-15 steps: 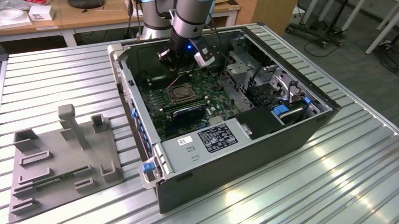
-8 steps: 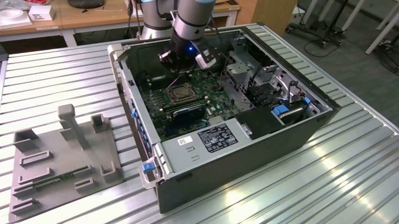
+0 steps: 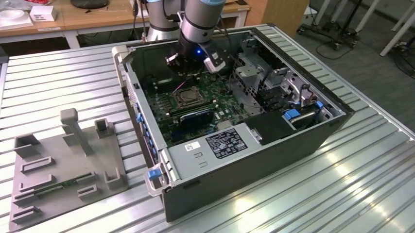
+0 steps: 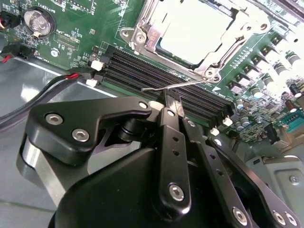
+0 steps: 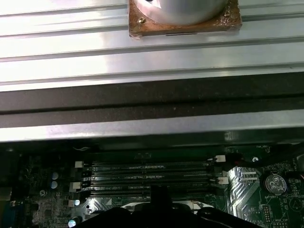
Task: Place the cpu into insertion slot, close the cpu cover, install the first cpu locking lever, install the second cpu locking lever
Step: 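Install the first cpu locking lever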
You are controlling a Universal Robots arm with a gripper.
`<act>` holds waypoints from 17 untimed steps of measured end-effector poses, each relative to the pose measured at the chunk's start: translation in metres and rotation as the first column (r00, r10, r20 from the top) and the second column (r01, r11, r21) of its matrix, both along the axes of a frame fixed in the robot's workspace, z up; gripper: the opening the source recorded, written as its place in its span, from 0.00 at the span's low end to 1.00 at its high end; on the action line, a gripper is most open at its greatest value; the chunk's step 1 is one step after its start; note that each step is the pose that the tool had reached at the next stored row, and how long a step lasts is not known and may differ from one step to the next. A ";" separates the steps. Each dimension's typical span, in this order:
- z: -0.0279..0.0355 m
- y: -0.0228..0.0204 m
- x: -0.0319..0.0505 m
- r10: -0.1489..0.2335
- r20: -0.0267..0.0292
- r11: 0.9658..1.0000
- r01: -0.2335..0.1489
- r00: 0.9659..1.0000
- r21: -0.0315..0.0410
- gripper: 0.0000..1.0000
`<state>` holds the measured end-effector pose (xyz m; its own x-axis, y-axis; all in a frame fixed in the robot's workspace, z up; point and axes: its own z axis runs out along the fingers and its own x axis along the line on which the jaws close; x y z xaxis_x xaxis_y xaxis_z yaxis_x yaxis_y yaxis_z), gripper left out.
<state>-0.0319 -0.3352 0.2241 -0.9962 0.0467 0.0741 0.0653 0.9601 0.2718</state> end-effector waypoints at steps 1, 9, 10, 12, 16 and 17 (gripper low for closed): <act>-0.0002 -0.0001 0.0000 0.000 0.002 1.000 0.000 1.000 0.003 0.11; -0.0008 -0.0012 -0.0009 0.000 0.010 1.000 0.000 1.000 0.016 0.11; -0.0010 -0.0013 -0.0011 0.000 0.010 1.000 0.000 1.000 0.016 0.11; -0.0015 -0.0018 -0.0012 0.000 0.012 1.000 0.000 1.000 0.016 0.11; -0.0022 -0.0020 -0.0013 0.000 0.013 1.000 0.000 1.000 0.016 0.11; -0.0023 -0.0020 -0.0013 0.000 0.013 1.000 0.000 1.000 0.016 0.11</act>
<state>-0.0332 -0.3372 0.2218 -0.9970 0.0455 0.0623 0.0616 0.9558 0.2875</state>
